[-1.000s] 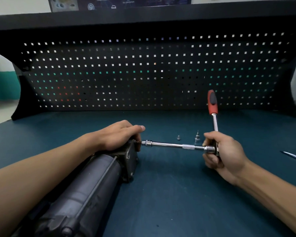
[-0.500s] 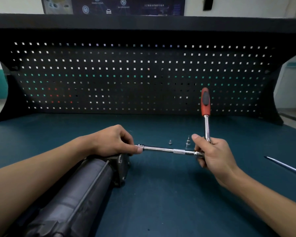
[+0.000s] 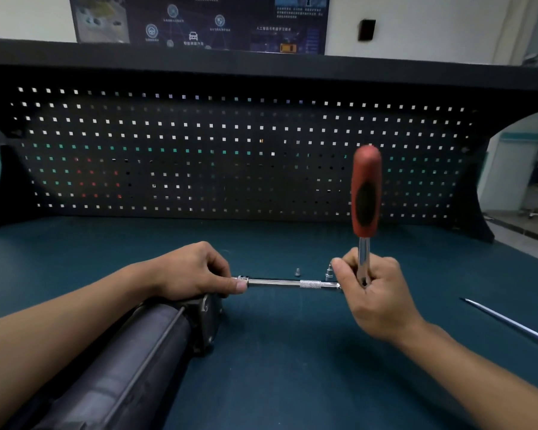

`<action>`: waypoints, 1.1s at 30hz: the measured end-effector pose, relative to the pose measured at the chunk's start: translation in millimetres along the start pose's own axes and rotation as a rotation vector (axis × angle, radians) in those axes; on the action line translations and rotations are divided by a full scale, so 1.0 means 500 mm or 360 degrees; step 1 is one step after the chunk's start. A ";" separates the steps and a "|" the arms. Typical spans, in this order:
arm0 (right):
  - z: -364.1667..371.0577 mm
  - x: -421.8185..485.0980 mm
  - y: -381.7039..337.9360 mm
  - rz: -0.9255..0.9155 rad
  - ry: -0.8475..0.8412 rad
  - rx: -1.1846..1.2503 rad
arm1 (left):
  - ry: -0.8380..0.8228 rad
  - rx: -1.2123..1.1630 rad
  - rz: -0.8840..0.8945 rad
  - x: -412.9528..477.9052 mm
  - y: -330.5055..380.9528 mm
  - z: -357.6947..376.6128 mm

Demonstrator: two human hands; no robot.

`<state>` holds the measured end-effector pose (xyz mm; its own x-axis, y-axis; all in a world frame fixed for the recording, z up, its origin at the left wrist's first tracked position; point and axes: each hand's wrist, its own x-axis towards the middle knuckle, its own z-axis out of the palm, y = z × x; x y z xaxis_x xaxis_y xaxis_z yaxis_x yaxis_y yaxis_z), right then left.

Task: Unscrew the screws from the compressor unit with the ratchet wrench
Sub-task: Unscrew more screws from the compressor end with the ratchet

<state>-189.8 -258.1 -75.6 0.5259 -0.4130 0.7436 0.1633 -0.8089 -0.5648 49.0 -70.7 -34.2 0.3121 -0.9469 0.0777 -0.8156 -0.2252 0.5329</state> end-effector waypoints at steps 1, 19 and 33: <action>0.001 -0.001 0.003 -0.0018 -0.0002 0.0006 | 0.0005 0.0004 -0.0003 0.000 -0.002 -0.001; -0.012 0.018 0.037 -0.0768 -0.0003 -0.0544 | -0.0213 0.0224 0.0248 -0.005 0.032 -0.009; 0.003 0.016 -0.005 0.0699 -0.0383 0.0022 | -0.0187 0.0259 0.0178 0.004 0.016 -0.014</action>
<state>-184.7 -258.5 -68.7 0.7246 -0.6041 0.3316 -0.1068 -0.5738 -0.8120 46.5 -72.8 -24.0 0.1641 -0.9861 0.0252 -0.9128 -0.1421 0.3828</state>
